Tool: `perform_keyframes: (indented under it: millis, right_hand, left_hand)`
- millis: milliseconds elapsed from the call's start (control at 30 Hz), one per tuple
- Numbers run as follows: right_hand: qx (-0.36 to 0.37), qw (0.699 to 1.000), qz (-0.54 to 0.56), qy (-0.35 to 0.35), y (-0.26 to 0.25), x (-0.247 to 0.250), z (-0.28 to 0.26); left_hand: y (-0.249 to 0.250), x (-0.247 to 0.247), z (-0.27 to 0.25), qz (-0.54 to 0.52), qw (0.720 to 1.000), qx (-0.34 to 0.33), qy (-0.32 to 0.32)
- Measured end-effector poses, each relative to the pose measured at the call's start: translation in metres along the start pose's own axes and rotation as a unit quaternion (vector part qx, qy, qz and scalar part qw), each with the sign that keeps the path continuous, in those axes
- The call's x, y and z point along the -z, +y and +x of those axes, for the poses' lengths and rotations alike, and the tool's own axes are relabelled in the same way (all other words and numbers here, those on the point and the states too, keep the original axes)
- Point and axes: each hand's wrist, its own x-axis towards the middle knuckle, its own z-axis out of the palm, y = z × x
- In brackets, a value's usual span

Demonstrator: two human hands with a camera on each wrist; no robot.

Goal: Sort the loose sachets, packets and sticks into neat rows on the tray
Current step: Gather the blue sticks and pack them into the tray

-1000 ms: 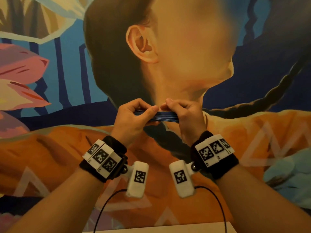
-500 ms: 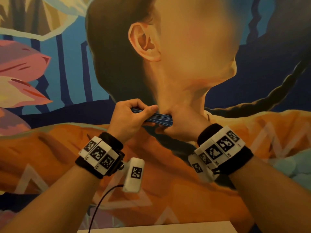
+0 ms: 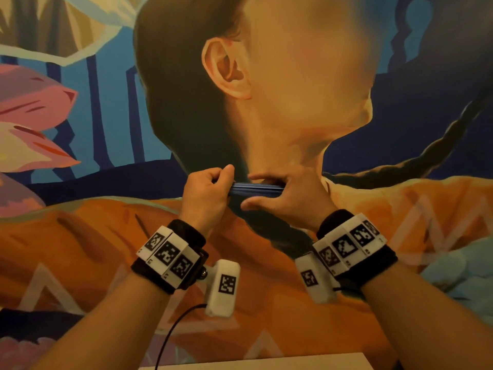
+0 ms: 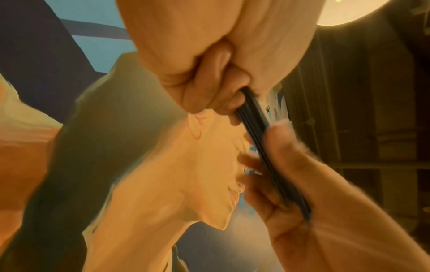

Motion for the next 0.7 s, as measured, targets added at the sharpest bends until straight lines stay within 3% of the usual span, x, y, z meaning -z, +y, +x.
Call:
perform_keyframes:
  millis: [67, 133, 200, 267, 333, 367, 433, 500, 533, 600, 700]
  right_hand:
    - [-0.050, 0.980, 0.182, 0.063, 0.001, -0.009, -0.001]
    - [-0.101, 0.928, 0.317, 0.165, -0.001, -0.020, 0.002]
    - [-0.131, 0.889, 0.368, 0.240, -0.005, -0.029, 0.007]
    - [-0.120, 0.882, 0.377, 0.256, -0.009, -0.033, 0.010]
    - [-0.086, 0.899, 0.372, 0.216, -0.010, -0.031, 0.008]
    - [-0.069, 0.923, 0.338, 0.171, -0.007, -0.028, 0.006]
    - [-0.048, 0.980, 0.191, 0.018, -0.001, -0.018, 0.002]
    - [-0.069, 0.986, 0.053, -0.144, 0.003, -0.010, 0.001]
    - [-0.089, 0.978, 0.019, -0.186, 0.003, -0.009, 0.002]
    - [-0.090, 0.975, -0.069, -0.192, 0.004, -0.010, 0.005]
    - [-0.043, 0.971, -0.184, -0.146, 0.002, -0.011, 0.004]
  left_hand:
    - [-0.001, -0.002, -0.003, 0.012, 0.999, -0.031, 0.013]
    - [0.000, -0.009, -0.006, 0.022, 0.998, -0.053, 0.020]
    - [0.000, -0.015, -0.009, 0.006, 0.999, -0.045, 0.015]
    - [-0.001, -0.016, -0.009, -0.025, 0.999, -0.030, 0.012]
    - [-0.004, -0.012, -0.007, -0.029, 0.999, -0.029, 0.017]
    - [-0.005, -0.007, -0.006, -0.028, 0.999, -0.036, 0.020]
    - [-0.005, 0.002, -0.003, -0.008, 0.997, -0.066, 0.031]
    - [-0.006, 0.007, -0.001, 0.040, 0.994, -0.099, 0.038]
    - [-0.006, 0.007, -0.001, 0.057, 0.992, -0.105, 0.034]
    - [-0.008, 0.007, -0.001, 0.057, 0.994, -0.091, 0.016]
    - [-0.011, 0.009, -0.002, -0.004, 1.000, -0.001, -0.018]
